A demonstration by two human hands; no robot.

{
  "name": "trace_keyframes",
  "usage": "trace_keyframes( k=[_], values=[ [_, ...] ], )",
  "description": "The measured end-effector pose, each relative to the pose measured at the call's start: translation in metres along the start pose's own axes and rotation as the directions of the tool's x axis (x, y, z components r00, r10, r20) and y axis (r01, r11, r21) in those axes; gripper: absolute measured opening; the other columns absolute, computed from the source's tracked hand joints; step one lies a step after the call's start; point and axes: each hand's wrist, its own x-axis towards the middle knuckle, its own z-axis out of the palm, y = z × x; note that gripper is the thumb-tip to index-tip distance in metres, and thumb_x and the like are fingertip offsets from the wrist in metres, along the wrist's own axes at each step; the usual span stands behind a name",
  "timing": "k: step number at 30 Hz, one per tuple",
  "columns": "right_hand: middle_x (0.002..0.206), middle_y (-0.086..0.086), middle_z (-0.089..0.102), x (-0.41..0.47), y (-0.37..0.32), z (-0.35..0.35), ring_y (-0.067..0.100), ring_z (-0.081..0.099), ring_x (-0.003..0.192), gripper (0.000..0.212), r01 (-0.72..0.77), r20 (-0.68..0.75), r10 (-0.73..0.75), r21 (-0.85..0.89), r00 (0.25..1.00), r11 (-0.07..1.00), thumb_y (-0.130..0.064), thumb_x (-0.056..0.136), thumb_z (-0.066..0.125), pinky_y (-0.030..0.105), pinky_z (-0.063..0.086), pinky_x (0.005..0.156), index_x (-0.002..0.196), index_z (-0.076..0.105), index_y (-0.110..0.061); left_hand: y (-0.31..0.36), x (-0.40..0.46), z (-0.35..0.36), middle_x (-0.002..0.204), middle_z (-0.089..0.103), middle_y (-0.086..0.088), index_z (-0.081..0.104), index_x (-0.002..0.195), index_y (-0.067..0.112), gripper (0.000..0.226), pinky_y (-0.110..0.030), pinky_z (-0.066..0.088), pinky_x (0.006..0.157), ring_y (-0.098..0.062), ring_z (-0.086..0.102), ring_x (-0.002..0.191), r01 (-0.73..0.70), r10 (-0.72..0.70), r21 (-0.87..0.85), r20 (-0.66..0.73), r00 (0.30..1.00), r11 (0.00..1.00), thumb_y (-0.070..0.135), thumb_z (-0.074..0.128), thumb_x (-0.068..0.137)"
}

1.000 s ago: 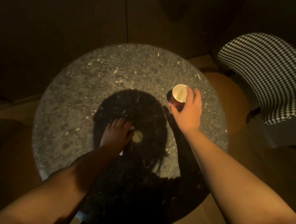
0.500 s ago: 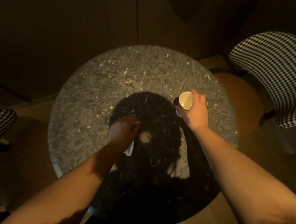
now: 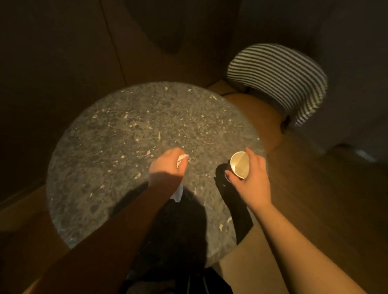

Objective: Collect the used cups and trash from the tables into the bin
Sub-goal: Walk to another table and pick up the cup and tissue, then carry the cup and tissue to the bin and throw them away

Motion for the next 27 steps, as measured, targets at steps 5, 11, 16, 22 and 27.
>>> trace_keyframes(
  k=[5, 11, 16, 22, 27],
  values=[
    [0.132, -0.001, 0.038, -0.095, 0.021, -0.032, 0.019, 0.048, 0.114, 0.081, -0.159, -0.207, 0.149, -0.035, 0.967, 0.987, -0.046, 0.075, 0.073, 0.028, 0.041, 0.081, 0.142, 0.03, -0.027, 0.039, -0.043, 0.015, 0.083, 0.065, -0.009, 0.063, 0.088, 0.01, 0.013, -0.033, 0.038, 0.062, -0.029, 0.06, 0.074, -0.292, 0.293, -0.082, 0.002, 0.956, 0.953, 0.023, 0.06, 0.09],
    [0.135, -0.004, 0.037, -0.224, 0.045, -0.064, 0.016, 0.047, 0.117, 0.082, -0.418, -0.424, 0.367, -0.031, 0.828, 0.908, -0.047, 0.076, 0.073, 0.029, 0.044, 0.084, 0.142, 0.028, -0.029, 0.093, -0.111, 0.046, 0.08, 0.063, -0.006, 0.062, 0.086, 0.012, 0.014, -0.031, 0.033, 0.057, -0.027, 0.058, 0.07, -0.518, 0.548, -0.19, 0.166, 0.82, 0.834, 0.024, 0.058, 0.091],
    [0.135, -0.002, 0.037, -0.354, 0.061, -0.088, 0.018, 0.049, 0.116, 0.082, -0.637, -0.565, 0.561, 0.078, 0.605, 0.767, -0.045, 0.075, 0.073, 0.031, 0.046, 0.084, 0.143, 0.03, -0.026, 0.154, -0.201, 0.081, 0.085, 0.063, -0.001, 0.062, 0.091, 0.016, 0.016, -0.033, 0.04, 0.063, -0.023, 0.058, 0.078, -0.65, 0.72, -0.311, 0.317, 0.618, 0.694, 0.029, 0.054, 0.093],
    [0.132, -0.002, 0.04, -0.502, 0.057, -0.105, 0.017, 0.05, 0.115, 0.08, -0.77, -0.702, 0.656, 0.245, 0.278, 0.589, -0.042, 0.075, 0.074, 0.032, 0.047, 0.083, 0.142, 0.032, -0.026, 0.215, -0.332, 0.107, 0.092, 0.065, -0.001, 0.064, 0.096, 0.016, 0.021, -0.036, 0.046, 0.066, -0.022, 0.059, 0.082, -0.754, 0.869, -0.465, 0.405, 0.285, 0.464, 0.032, 0.05, 0.095],
    [0.13, -0.006, 0.04, -0.635, 0.042, -0.11, 0.016, 0.051, 0.114, 0.079, -0.804, -0.748, 0.662, 0.421, -0.047, 0.42, -0.045, 0.074, 0.073, 0.025, 0.042, 0.081, 0.14, 0.032, -0.029, 0.249, -0.465, 0.115, 0.087, 0.063, -0.004, 0.063, 0.091, 0.016, 0.017, -0.035, 0.039, 0.061, -0.025, 0.057, 0.078, -0.723, 0.913, -0.64, 0.406, -0.032, 0.259, 0.029, 0.053, 0.093]
  ],
)
